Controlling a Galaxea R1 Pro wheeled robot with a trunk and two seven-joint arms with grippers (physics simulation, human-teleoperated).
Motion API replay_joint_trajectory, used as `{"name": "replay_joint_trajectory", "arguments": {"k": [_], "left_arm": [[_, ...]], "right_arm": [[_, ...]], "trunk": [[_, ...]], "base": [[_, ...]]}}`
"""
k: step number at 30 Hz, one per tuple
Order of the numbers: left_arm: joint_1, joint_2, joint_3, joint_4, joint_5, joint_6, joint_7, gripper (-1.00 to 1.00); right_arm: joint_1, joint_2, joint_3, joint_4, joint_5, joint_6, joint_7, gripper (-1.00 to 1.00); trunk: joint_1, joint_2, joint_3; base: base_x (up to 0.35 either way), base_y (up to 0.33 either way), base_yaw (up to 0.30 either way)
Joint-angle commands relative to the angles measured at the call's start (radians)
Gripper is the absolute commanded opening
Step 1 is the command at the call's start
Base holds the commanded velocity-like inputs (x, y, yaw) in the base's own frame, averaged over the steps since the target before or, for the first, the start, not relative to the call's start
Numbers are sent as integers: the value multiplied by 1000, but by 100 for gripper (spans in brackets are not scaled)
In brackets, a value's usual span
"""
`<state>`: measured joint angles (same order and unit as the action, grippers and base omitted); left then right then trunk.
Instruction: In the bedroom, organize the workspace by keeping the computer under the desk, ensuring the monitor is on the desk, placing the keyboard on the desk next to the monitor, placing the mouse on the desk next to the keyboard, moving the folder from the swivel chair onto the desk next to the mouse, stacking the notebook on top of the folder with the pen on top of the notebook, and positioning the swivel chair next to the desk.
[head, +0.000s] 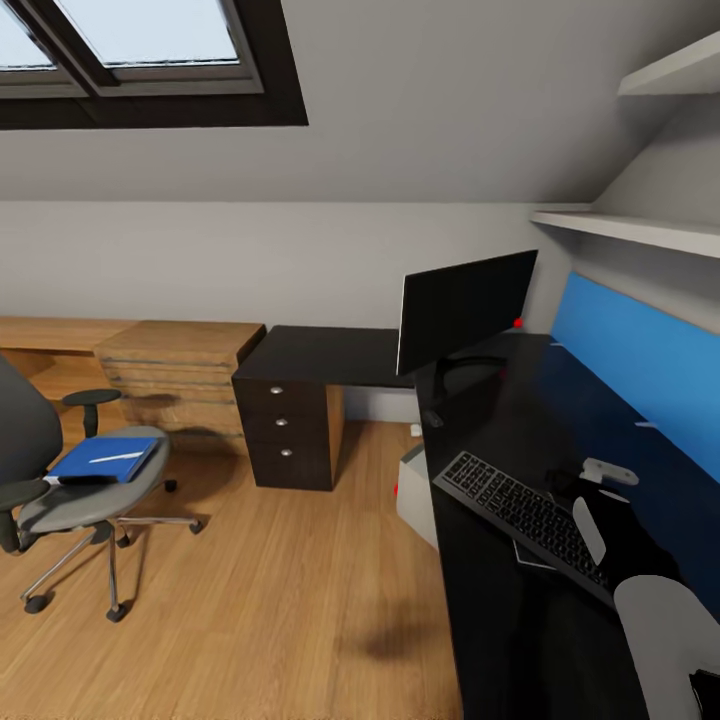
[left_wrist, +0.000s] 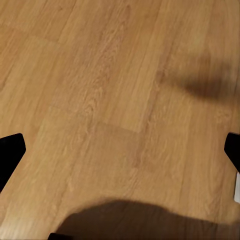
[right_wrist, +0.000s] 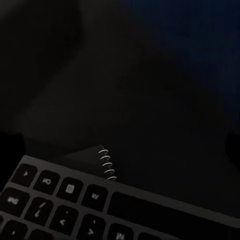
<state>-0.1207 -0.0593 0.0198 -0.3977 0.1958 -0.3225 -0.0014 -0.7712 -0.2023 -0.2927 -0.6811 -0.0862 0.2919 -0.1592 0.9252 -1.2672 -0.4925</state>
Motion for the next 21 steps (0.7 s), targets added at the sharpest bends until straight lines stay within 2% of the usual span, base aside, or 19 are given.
{"name": "replay_joint_trajectory", "arguments": {"k": [1,9,21], "left_arm": [[-1,-1,2,0,2,-3,0,100],[-1,-1,2,0,2,-3,0,100],[-1,0,3,0,2,-4,0,100]], "right_arm": [[0,0,1,-2,-9,4,-5,100],[0,0,1,-2,-10,4,-4,100],[0,0,1,-2,-14,3,-3,100]], "trunk": [[0,-1,-3],[0,-1,-14],[0,-1,-16]], "base": [[0,0,0],[0,0,0],[0,0,0]]}}
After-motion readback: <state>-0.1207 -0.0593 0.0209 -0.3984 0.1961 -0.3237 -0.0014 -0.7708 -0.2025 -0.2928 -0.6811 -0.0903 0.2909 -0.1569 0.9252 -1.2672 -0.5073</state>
